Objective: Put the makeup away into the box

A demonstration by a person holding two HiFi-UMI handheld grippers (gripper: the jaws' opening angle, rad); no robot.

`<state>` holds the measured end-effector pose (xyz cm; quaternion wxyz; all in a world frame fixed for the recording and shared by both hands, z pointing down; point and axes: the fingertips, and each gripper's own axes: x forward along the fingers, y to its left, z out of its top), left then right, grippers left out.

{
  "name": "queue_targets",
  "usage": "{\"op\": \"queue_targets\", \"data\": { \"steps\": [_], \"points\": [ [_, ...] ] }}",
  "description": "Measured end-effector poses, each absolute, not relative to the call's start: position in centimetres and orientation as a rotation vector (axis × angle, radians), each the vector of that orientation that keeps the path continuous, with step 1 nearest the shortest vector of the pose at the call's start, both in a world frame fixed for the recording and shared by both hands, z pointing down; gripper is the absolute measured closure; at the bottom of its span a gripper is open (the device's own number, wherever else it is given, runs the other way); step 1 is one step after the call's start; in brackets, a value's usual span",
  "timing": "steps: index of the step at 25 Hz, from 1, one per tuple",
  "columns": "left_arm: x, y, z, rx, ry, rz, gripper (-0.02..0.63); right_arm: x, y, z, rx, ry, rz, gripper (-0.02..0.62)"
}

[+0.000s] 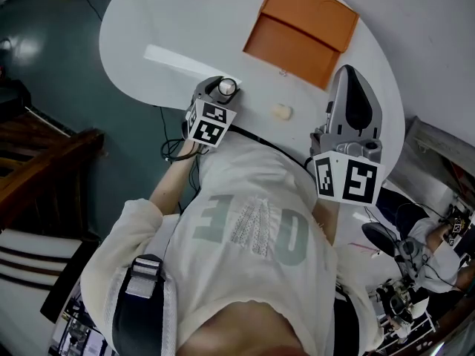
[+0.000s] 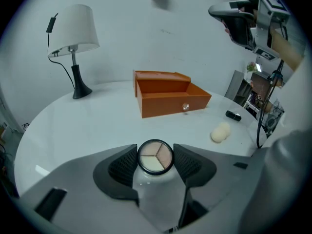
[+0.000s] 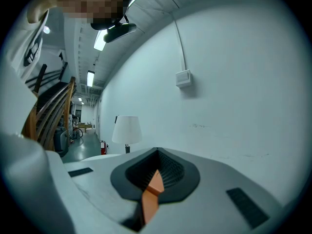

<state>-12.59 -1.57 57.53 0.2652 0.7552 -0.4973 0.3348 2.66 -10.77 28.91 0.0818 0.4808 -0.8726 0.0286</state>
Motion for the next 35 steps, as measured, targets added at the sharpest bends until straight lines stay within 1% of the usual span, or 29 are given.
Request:
{"op": "queue_targets", "data": {
  "steps": [3, 11, 14, 17, 21, 26, 35],
  "points": [
    [-12.4, -3.8, 53.9, 2.116, -1.406, 0.839, 0.365, 2.9, -10.9, 28.5, 1.456, -2.617, 0.081, 0.591],
    [-10.4, -8.6, 36.6, 2.425, -1.624, 0.518, 0.365, 3.6, -10.9, 27.2, 1.514, -2.671, 0.097, 0.591],
    [-9.3, -8.9, 32.5, 2.507, -1.654, 0.442, 0.365, 4.1, -10.9, 26.8, 1.541, -2.685, 0.1, 0.591],
    [-8.6, -8.9, 30.4, 2.543, -1.66, 0.395, 0.365, 4.6, -11.0, 26.5, 1.565, -2.69, 0.104, 0.591],
    [-8.2, -9.3, 29.9, 2.549, -1.661, 0.389, 0.365, 5.1, -11.1, 26.5, 1.586, -2.689, 0.109, 0.591],
    [-8.2, -11.1, 31.8, 2.522, -1.628, 0.435, 0.365, 5.4, -11.2, 26.7, 1.591, -2.677, 0.109, 0.591],
    [-6.6, -15.4, 41.3, 2.458, -1.41, 0.717, 0.365, 5.7, -11.7, 27.2, 1.597, -2.65, 0.108, 0.591]
  ]
}}
